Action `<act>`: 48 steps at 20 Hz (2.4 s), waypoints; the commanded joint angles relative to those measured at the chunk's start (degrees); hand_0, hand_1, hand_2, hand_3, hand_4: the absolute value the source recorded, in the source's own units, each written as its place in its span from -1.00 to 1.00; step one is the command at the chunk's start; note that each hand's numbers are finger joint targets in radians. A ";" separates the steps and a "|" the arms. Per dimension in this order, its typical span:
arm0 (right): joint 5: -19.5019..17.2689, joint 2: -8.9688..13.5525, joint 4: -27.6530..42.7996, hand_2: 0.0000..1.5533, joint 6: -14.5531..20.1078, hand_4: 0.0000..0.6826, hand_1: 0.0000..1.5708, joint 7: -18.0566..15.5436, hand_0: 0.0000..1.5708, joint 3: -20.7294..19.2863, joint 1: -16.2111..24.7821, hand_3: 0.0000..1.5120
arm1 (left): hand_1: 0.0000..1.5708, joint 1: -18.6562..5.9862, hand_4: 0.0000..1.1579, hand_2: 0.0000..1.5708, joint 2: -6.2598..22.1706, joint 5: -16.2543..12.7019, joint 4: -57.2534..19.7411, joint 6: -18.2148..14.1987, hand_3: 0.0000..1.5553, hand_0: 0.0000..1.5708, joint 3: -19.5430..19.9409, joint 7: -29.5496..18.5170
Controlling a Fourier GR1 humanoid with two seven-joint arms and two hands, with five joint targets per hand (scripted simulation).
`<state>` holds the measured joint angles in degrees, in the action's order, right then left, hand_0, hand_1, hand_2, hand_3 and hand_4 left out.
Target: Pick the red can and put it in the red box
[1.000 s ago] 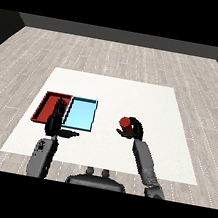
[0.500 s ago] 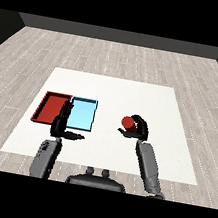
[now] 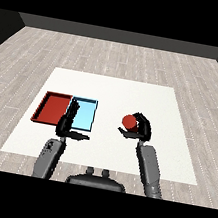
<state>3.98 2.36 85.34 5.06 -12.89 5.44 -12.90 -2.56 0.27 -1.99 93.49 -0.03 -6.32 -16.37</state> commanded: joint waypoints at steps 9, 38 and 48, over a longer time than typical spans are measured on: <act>5.21 -2.34 -8.01 0.85 20.91 0.91 0.86 1.41 0.86 15.33 -13.27 0.84 | -1.00 -5.86 -1.00 -1.00 -0.27 -2.99 -9.45 -12.45 -1.00 -1.00 -15.53 -0.40; 15.94 -2.36 -12.27 0.85 29.58 0.82 0.89 -4.86 0.89 27.89 -18.26 0.82 | -1.00 -17.65 -1.00 -1.00 -0.26 -16.89 -24.79 -16.28 -1.00 -1.00 -21.83 -3.56; 18.66 -2.36 -14.53 0.88 28.00 0.88 0.88 -7.39 0.88 29.39 -18.95 0.81 | -1.00 -19.94 -0.73 -1.00 -0.24 -18.14 -28.31 -14.70 -1.00 -1.00 -21.55 -7.26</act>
<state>20.35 0.14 72.90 34.69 -19.58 35.52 -29.34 -18.35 0.71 -17.44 70.27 -14.94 -27.50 -20.26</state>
